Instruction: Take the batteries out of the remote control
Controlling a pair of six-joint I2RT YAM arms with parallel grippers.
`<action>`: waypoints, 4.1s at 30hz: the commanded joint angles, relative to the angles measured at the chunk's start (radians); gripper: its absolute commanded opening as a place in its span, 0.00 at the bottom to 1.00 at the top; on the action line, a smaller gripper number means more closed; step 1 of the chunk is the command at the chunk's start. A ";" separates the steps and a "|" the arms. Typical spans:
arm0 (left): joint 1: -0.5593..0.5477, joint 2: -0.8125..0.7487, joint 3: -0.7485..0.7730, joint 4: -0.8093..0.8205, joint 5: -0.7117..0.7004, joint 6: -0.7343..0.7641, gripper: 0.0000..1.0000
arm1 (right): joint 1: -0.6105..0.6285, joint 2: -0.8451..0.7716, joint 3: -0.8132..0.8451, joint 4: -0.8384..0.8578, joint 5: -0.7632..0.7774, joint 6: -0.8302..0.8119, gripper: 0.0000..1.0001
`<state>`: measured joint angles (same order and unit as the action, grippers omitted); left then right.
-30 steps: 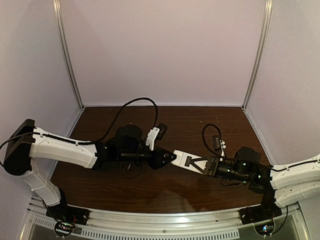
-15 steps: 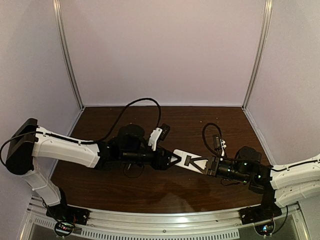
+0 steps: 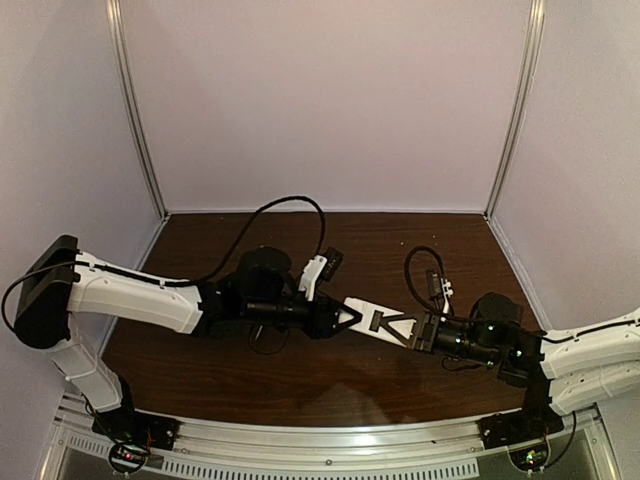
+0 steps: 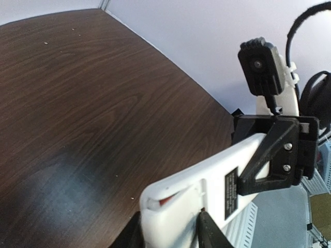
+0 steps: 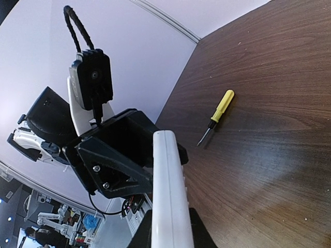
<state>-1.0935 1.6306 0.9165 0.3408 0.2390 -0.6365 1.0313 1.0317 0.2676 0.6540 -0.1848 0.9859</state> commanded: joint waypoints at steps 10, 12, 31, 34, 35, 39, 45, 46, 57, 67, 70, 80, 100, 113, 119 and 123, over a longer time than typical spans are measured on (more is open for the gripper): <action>0.001 0.021 0.015 -0.026 -0.041 0.031 0.28 | 0.011 -0.072 0.014 0.103 -0.068 0.015 0.00; 0.002 0.021 0.016 -0.026 -0.042 0.029 0.29 | 0.011 -0.073 0.012 0.103 -0.066 0.015 0.00; 0.000 -0.039 -0.016 -0.046 -0.045 0.005 0.24 | 0.011 -0.052 0.004 -0.031 0.102 0.005 0.00; 0.001 -0.046 -0.017 -0.054 -0.051 0.005 0.23 | 0.010 -0.046 0.002 -0.037 0.114 0.004 0.00; 0.001 -0.051 -0.020 -0.054 -0.051 0.005 0.22 | 0.010 -0.044 0.002 -0.038 0.119 0.002 0.00; 0.000 -0.078 -0.040 -0.054 -0.057 0.002 0.16 | 0.010 -0.042 0.001 -0.059 0.143 0.000 0.00; 0.001 -0.115 -0.074 -0.070 -0.095 -0.003 0.05 | 0.010 -0.037 -0.007 -0.067 0.166 -0.001 0.00; 0.001 -0.123 -0.078 -0.074 -0.100 -0.004 0.03 | 0.009 -0.037 -0.008 -0.068 0.170 -0.001 0.00; 0.001 -0.198 -0.133 -0.146 -0.202 -0.011 0.00 | 0.001 -0.017 -0.010 -0.079 0.204 -0.022 0.00; 0.001 -0.260 -0.153 -0.333 -0.430 -0.038 0.00 | -0.026 0.003 -0.009 -0.045 0.199 -0.043 0.00; 0.000 -0.247 -0.150 -0.393 -0.485 -0.056 0.00 | -0.043 0.022 -0.006 -0.024 0.188 -0.044 0.00; 0.000 -0.079 -0.091 -0.431 -0.507 -0.095 0.00 | -0.088 0.099 0.014 0.045 0.107 -0.047 0.00; -0.009 0.198 0.056 -0.457 -0.535 -0.137 0.14 | -0.124 0.032 -0.030 0.030 0.086 -0.044 0.00; -0.021 0.213 0.093 -0.473 -0.523 -0.133 0.39 | -0.128 -0.039 -0.044 -0.020 0.110 -0.052 0.00; -0.035 0.187 0.093 -0.473 -0.512 -0.127 0.58 | -0.127 -0.039 -0.045 -0.020 0.110 -0.055 0.00; -0.039 0.144 0.070 -0.467 -0.514 -0.123 0.65 | -0.128 -0.039 -0.047 -0.019 0.112 -0.056 0.00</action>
<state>-1.1244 1.8282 0.9916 -0.1356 -0.2752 -0.7685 0.9112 1.0050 0.2356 0.6312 -0.0937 0.9455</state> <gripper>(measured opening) 0.628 0.179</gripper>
